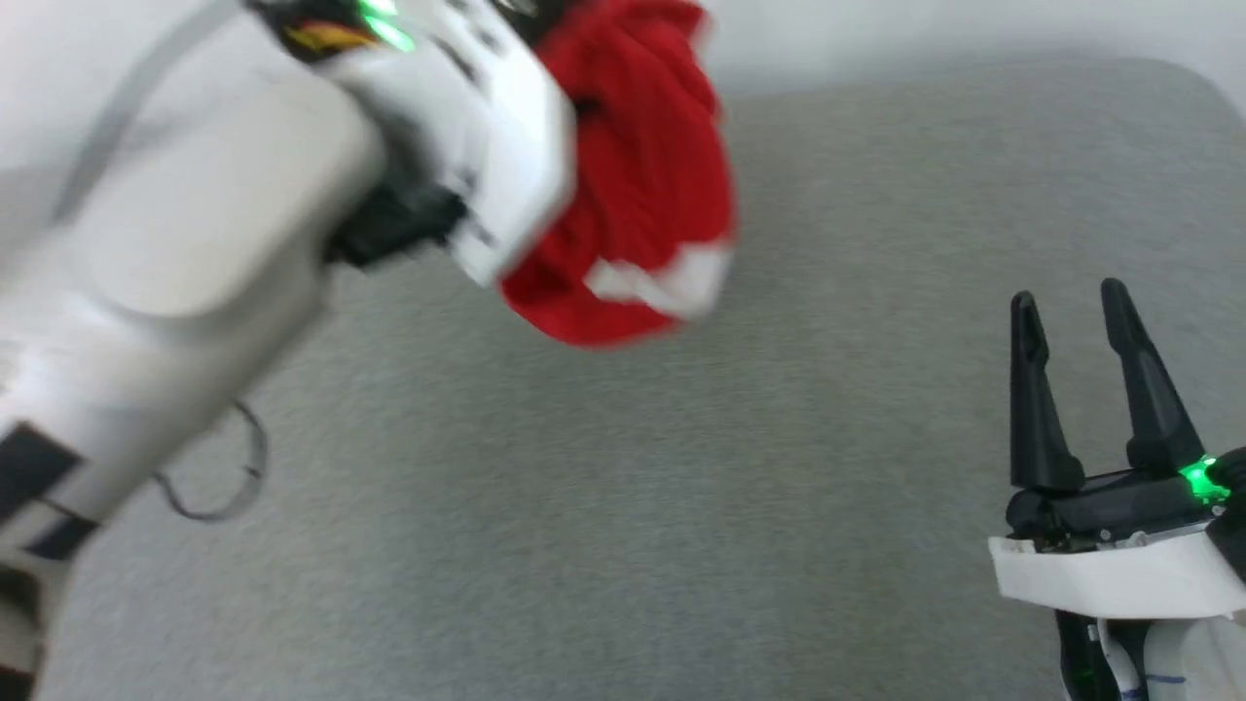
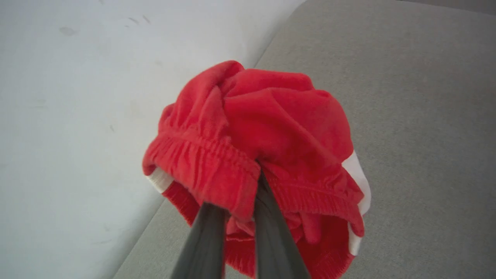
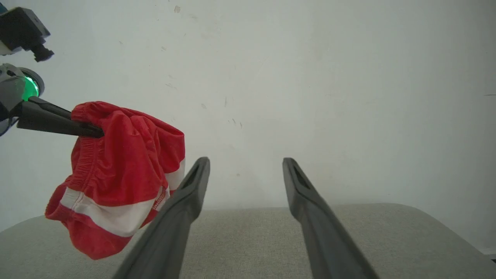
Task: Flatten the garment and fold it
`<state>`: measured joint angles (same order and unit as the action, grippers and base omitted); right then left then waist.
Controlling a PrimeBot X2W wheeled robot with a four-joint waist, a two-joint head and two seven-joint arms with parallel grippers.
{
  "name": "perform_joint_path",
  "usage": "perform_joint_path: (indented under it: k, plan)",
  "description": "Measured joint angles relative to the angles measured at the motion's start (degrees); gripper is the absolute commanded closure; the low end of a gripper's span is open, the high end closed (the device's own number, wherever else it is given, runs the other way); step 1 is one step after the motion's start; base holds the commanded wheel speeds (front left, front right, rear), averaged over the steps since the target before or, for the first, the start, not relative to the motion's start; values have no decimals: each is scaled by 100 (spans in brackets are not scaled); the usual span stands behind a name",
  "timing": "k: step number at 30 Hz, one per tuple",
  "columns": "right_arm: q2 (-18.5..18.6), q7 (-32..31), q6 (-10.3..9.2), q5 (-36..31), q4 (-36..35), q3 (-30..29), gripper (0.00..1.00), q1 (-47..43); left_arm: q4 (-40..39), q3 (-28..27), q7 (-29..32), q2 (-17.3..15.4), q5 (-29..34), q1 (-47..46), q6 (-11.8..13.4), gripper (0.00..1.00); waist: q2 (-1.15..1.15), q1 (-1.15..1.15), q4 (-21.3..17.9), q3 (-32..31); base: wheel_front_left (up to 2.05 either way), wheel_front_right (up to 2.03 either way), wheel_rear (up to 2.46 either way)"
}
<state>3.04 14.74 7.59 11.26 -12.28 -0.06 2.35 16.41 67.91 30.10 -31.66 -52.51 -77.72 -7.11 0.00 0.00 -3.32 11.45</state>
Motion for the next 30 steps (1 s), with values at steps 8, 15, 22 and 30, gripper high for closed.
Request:
perform_joint_path:
  k: [8,15,22,30]
  plan:
    - [1,0,1,14,-5,5,0,40,116,509,-129,560,-158,727,0,100,0,0,-596,110,0,0,0]
    - [0,0,1,12,14,60,0,115,163,534,456,749,475,2261,0,100,0,1,-730,398,0,0,0]
    - [0,0,1,-89,57,73,0,112,474,461,8,892,686,2554,0,89,0,1,-621,352,0,0,0]
    - [0,0,0,-220,91,33,0,-116,1047,275,-2214,976,665,2573,5,0,0,0,-451,-74,0,0,0]
